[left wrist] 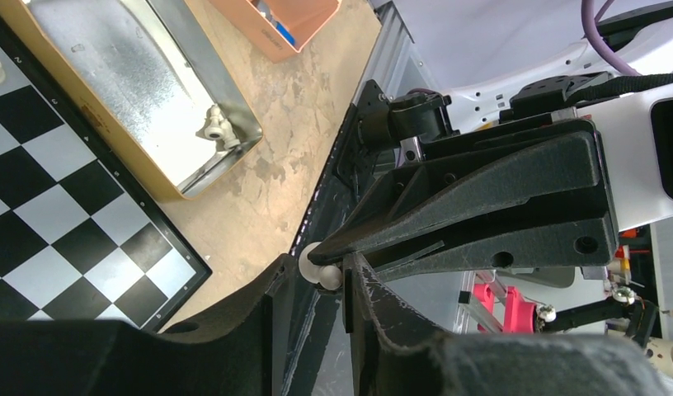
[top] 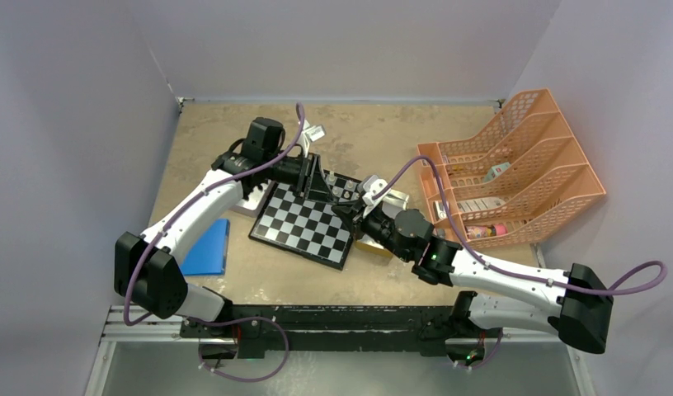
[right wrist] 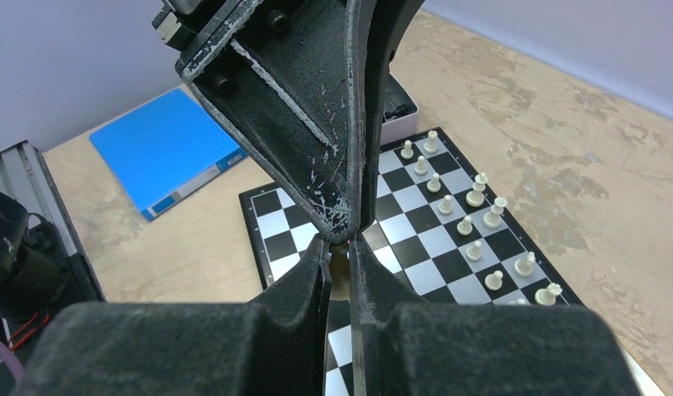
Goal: Set up the chess pieces on the board
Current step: Place the chess piece on the chessboard.
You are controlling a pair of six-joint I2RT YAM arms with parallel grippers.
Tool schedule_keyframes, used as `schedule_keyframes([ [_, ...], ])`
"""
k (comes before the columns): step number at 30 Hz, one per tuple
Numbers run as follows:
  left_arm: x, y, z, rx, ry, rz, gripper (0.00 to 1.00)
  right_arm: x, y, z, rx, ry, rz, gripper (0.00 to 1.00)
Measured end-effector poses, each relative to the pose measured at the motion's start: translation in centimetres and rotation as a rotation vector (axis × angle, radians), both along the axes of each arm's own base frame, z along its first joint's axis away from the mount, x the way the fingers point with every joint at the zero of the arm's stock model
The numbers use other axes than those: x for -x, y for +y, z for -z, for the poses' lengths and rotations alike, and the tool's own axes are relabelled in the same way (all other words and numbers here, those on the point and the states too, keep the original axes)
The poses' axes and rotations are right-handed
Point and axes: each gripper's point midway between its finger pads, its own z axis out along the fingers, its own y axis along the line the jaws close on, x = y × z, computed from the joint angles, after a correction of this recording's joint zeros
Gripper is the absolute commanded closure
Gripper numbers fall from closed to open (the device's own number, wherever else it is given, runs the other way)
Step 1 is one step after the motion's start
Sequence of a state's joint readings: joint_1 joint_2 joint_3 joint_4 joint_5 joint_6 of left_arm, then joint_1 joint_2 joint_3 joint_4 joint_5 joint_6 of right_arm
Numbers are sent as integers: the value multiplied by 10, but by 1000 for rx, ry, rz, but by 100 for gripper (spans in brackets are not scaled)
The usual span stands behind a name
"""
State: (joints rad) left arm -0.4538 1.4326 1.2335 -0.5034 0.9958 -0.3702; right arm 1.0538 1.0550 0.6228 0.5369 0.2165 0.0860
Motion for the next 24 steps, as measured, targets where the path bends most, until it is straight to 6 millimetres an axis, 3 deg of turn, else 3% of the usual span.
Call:
schedule_keyframes([
  [5, 3, -1, -2, 12, 8, 15, 94, 0, 0, 1, 2, 4, 0, 92],
  [10, 3, 0, -2, 12, 7, 17, 97, 0, 1, 2, 4, 8, -1, 81],
  [17, -6, 2, 8, -43, -3, -44, 100, 0, 2, 5, -6, 31, 3, 48],
  [20, -15, 5, 13, -80, -22, -93, 100, 0, 1, 4, -21, 43, 11, 21],
  [21, -18, 5, 15, -92, -29, -109, 100, 1, 0, 3, -26, 47, 13, 8],
  [22, -24, 7, 17, -111, -42, -137, 100, 1, -3, 1, -34, 46, 21, 2],
  [24, -34, 10, 19, -143, -66, -186, 100, 3, -10, -2, -57, 52, 33, 1],
])
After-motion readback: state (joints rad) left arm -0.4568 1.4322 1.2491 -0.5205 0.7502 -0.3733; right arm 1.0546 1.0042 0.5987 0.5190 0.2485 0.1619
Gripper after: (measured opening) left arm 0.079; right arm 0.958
